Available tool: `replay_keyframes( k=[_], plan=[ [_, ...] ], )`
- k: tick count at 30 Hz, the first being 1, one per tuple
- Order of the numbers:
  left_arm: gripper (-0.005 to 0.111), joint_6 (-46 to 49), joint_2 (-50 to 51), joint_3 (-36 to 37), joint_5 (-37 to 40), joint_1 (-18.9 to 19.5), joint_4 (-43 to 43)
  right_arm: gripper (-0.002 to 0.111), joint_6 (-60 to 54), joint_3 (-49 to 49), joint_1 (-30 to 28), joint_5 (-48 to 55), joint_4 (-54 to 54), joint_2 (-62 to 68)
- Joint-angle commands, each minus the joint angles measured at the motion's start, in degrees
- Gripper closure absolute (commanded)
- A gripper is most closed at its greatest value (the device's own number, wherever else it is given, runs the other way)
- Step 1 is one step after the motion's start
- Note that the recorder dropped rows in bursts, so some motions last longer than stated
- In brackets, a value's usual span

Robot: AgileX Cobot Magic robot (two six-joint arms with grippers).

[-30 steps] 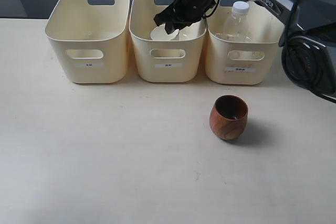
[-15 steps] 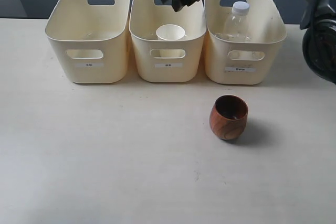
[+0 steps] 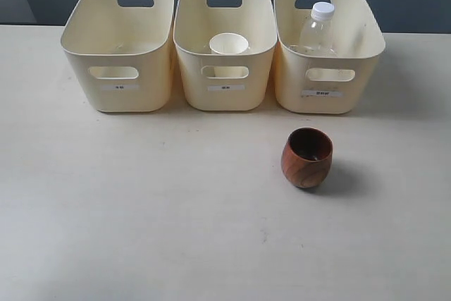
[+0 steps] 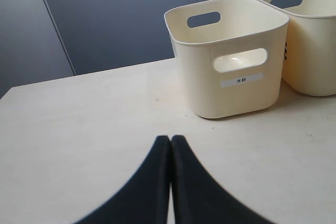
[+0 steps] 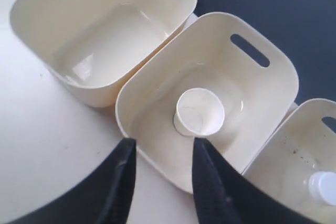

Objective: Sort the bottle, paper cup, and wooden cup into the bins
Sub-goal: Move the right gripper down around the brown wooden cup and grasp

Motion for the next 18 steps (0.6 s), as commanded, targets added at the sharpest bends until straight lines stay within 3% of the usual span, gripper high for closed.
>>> replay_keyframes(
  k=[1, 9, 18],
  plan=[
    [0.107, -0.11, -0.28, 0.07, 0.09, -0.20, -0.16, 0.073, 2.64, 10.23, 5.00, 0.27, -7.35, -7.34],
    [0.107, -0.11, -0.28, 0.07, 0.09, -0.20, -0.16, 0.073, 6.61, 30.55, 8.24, 0.27, -8.73, -17.54],
    [0.107, -0.11, -0.28, 0.07, 0.09, -0.20, -0.16, 0.073, 9.03, 49.90, 8.24, 0.27, -9.14, -17.83]
  ],
)
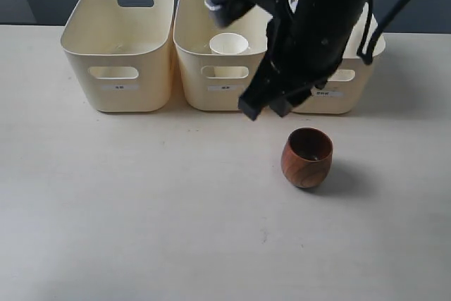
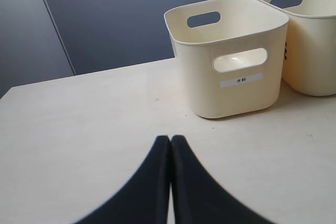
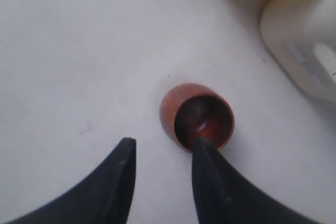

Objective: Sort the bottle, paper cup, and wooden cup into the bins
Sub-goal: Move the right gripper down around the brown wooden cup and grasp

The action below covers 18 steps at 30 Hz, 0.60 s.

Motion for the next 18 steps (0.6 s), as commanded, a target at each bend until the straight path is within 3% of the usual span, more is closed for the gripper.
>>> replay_keyframes(
  k=[1, 6, 18],
  plan=[
    [0.107, -0.11, -0.28, 0.07, 0.09, -0.20, -0.16, 0.073, 0.28, 6.16, -0.03, -0.15, -0.37, 0.79],
    [0.107, -0.11, -0.28, 0.07, 0.09, -0.20, -0.16, 0.073, 0.28, 12.14, -0.03, -4.07, 0.10, 1.98],
    [0.107, -0.11, -0.28, 0.07, 0.09, -0.20, -0.16, 0.073, 0.41, 12.37, -0.27, -12.12, -2.57, 9.73]
  ],
)
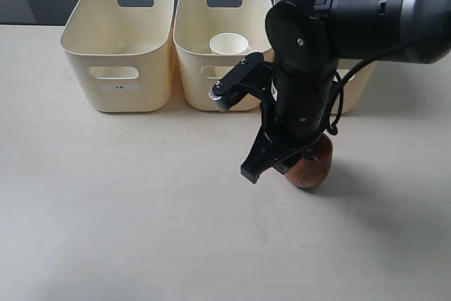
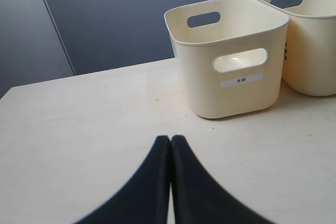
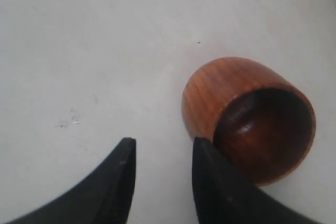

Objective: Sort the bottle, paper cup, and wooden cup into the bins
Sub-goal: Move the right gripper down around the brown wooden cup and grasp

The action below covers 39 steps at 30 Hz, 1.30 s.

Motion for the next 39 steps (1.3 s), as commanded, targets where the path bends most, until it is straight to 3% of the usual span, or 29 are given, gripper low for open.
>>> replay_keyframes(
  k=[1, 39],
  plan=[
    [0.107, -0.11, -0.28, 0.07, 0.09, -0.20, -0.16, 0.073, 0.44, 0.25, -0.30, -1.34, -2.53, 2.00],
    [0.107, -0.11, -0.28, 0.07, 0.09, -0.20, -0.16, 0.073, 4.54, 0.25, -2.48, -2.59, -3.70, 2.88]
  ],
)
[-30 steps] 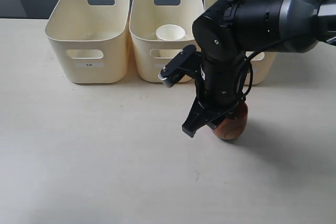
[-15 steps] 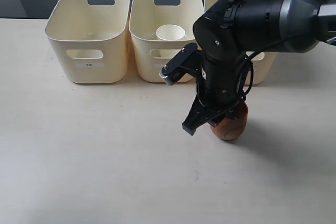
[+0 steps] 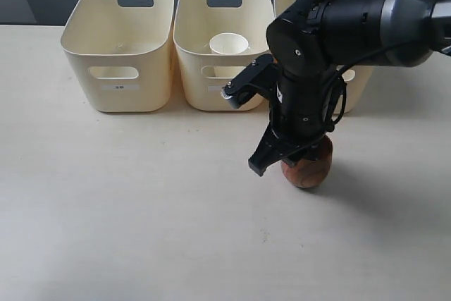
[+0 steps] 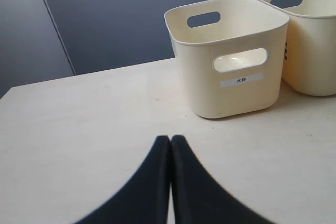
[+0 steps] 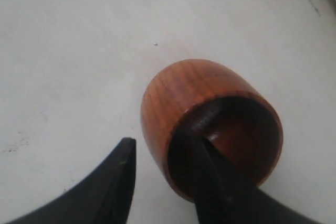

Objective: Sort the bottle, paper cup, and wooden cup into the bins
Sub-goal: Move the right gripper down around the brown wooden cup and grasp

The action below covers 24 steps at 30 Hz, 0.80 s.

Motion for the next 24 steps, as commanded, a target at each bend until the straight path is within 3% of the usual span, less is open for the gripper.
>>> replay_keyframes(
  k=[1, 24],
  plan=[
    [0.107, -0.11, -0.28, 0.07, 0.09, -0.20, -0.16, 0.073, 0.00, 0.11, -0.73, -0.62, 0.92, -0.06],
    [0.107, -0.11, -0.28, 0.07, 0.09, -0.20, -0.16, 0.073, 0.00, 0.11, -0.86, -0.62, 2.36, 0.83]
  ],
)
